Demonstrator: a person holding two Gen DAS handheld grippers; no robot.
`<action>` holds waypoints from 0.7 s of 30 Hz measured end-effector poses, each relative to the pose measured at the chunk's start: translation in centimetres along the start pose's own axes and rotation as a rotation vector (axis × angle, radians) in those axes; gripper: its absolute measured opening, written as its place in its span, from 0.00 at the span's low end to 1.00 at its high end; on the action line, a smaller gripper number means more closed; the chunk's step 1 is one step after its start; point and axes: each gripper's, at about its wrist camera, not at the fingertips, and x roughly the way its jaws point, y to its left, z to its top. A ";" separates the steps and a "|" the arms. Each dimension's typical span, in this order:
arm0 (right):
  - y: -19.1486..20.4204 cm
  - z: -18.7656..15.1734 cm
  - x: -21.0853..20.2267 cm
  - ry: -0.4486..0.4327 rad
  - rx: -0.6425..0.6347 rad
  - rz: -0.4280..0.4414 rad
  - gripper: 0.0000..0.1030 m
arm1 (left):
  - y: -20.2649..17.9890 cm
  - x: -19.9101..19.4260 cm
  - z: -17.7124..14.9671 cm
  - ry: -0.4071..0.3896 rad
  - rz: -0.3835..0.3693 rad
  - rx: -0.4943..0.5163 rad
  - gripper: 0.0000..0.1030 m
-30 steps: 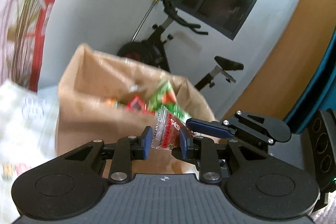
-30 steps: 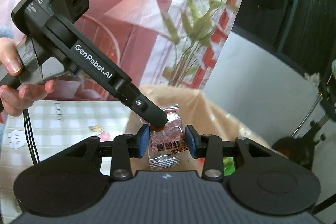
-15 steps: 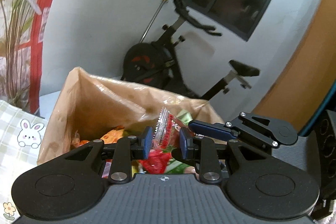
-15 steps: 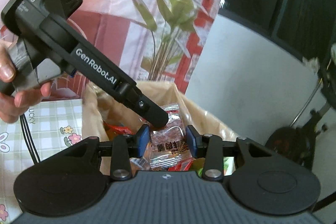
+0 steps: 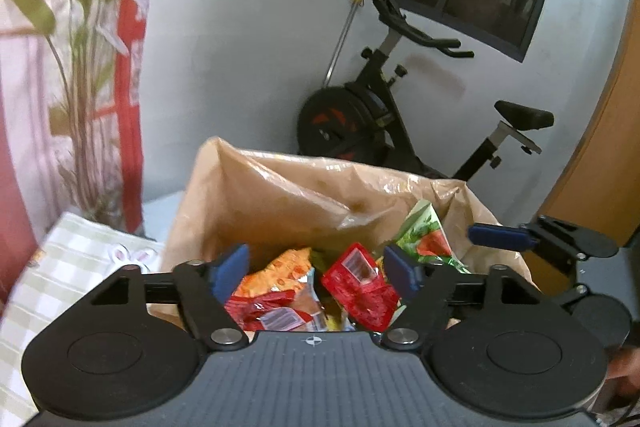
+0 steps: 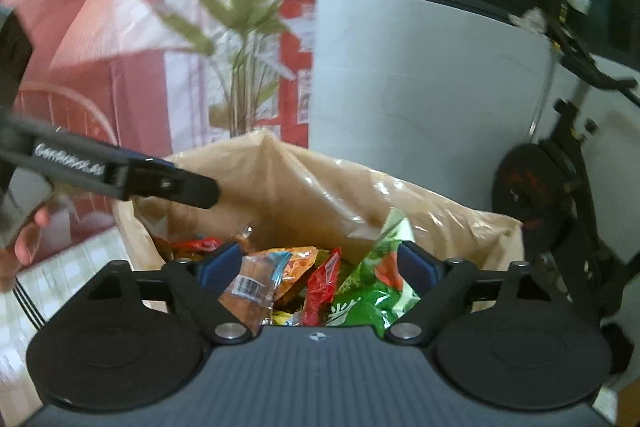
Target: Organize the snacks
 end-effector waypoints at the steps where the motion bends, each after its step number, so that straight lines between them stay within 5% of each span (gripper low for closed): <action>1: -0.1 0.0 -0.6 -0.006 0.027 -0.002 0.90 | -0.2 -0.6 0.1 -0.013 0.010 0.009 0.80; 8: 0.2 -0.3 -4.9 -0.023 0.153 -0.050 1.00 | -2.3 -4.6 0.4 -0.091 0.091 0.069 0.87; 21: 2.6 -1.1 -13.2 -0.111 0.238 -0.160 1.00 | -6.7 -11.5 -0.6 -0.197 0.152 0.210 0.92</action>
